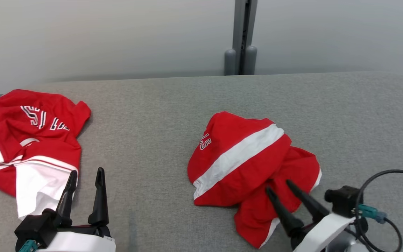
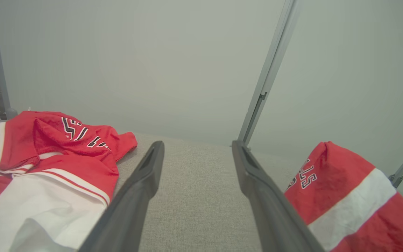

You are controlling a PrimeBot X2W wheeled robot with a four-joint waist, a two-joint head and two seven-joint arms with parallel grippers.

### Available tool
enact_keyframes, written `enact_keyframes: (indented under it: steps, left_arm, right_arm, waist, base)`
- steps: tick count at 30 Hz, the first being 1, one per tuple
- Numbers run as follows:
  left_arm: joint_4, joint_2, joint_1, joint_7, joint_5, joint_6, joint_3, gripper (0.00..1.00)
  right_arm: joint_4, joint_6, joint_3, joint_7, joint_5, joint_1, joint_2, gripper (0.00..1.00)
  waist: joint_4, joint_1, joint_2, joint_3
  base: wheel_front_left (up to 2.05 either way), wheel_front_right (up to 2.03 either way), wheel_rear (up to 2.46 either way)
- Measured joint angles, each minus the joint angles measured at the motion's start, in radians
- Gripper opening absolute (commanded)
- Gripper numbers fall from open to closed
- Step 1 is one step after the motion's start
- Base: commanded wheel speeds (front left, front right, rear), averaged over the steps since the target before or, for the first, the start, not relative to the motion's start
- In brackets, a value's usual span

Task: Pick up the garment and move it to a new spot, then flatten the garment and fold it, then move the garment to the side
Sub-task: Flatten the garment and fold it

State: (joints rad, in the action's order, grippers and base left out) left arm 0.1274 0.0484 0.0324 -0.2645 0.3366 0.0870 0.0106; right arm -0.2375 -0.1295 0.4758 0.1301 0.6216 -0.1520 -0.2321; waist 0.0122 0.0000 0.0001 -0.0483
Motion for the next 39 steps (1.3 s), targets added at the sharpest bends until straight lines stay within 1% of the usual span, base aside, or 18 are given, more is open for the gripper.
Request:
enact_keyframes:
  steps: [3,6,9,12,20,21,22,25,26,32,39]
  left_arm:
    - [0.005,0.001,-0.003,0.0,0.002,0.0,-0.005,1.0]
    - [0.007,0.0,-0.012,0.0,0.004,0.0,-0.006,1.0]
    - [0.015,0.0,-0.014,0.0,0.008,0.001,-0.007,1.0]
    - [0.019,0.0,-0.017,0.0,0.009,0.004,-0.007,1.0]
    - [0.03,0.0,-0.031,0.0,0.017,0.01,-0.01,1.0]
    - [0.031,0.0,-0.036,0.0,0.018,0.01,-0.012,1.0]
    - [0.032,0.0,-0.039,0.0,0.019,0.01,-0.014,1.0]
    - [0.037,0.0,-0.04,0.0,0.026,0.012,-0.02,1.0]
    - [0.041,0.0,-0.04,0.0,0.027,0.012,-0.023,1.0]
    - [0.046,0.0,-0.041,0.0,0.035,0.013,-0.038,1.0]
    - [0.049,0.0,-0.062,0.0,0.044,0.013,-0.055,1.0]
  right_arm:
    - [-0.002,0.0,0.069,-0.065,0.044,-0.003,-0.033,1.0]
    - [-0.004,0.0,0.115,-0.122,0.091,-0.003,-0.06,1.0]
    - [-0.003,0.0,0.14,-0.131,0.112,-0.013,-0.072,1.0]
    - [-0.012,0.0,0.153,-0.13,0.124,-0.035,-0.069,1.0]
    - [-0.116,0.0,0.189,-0.137,0.127,-0.109,-0.047,1.0]
    - [-0.132,0.0,0.188,-0.137,0.124,-0.12,-0.044,0.42]
    - [-0.14,0.0,0.187,-0.128,0.122,-0.13,-0.04,0.0]
    - [-0.163,0.0,0.182,-0.127,0.129,-0.15,-0.028,0.0]
    - [-0.17,0.0,0.17,-0.126,0.143,-0.156,-0.021,0.0]
    - [-0.188,0.0,0.15,-0.15,0.196,-0.218,0.003,0.0]
    - [-0.261,0.0,0.159,-0.183,0.273,-0.372,0.032,0.0]
  waist:
    - [0.022,0.0,0.0,-0.002]
    - [0.045,0.0,0.0,-0.005]
    - [0.065,0.0,0.0,-0.008]
    - [0.082,0.0,0.0,-0.011]
    - [0.13,0.0,0.0,-0.02]
    - [0.138,0.0,0.0,-0.021]
    - [0.146,0.0,0.0,-0.023]
    - [0.173,0.0,0.0,-0.025]
    - [0.193,0.0,0.0,-0.025]
    - [0.254,0.0,0.0,-0.025]
    - [0.306,0.0,0.0,-0.044]
  base:
    - [0.0,0.0,0.0]
    - [0.0,0.0,0.0]
    - [0.0,0.0,0.0]
    - [0.0,0.0,0.0]
    - [0.0,0.0,0.0]
    - [0.0,0.0,0.0]
    - [0.0,0.0,0.0]
    - [0.0,0.0,0.0]
    - [0.0,0.0,0.0]
    - [0.0,0.0,0.0]
    - [0.0,0.0,0.0]
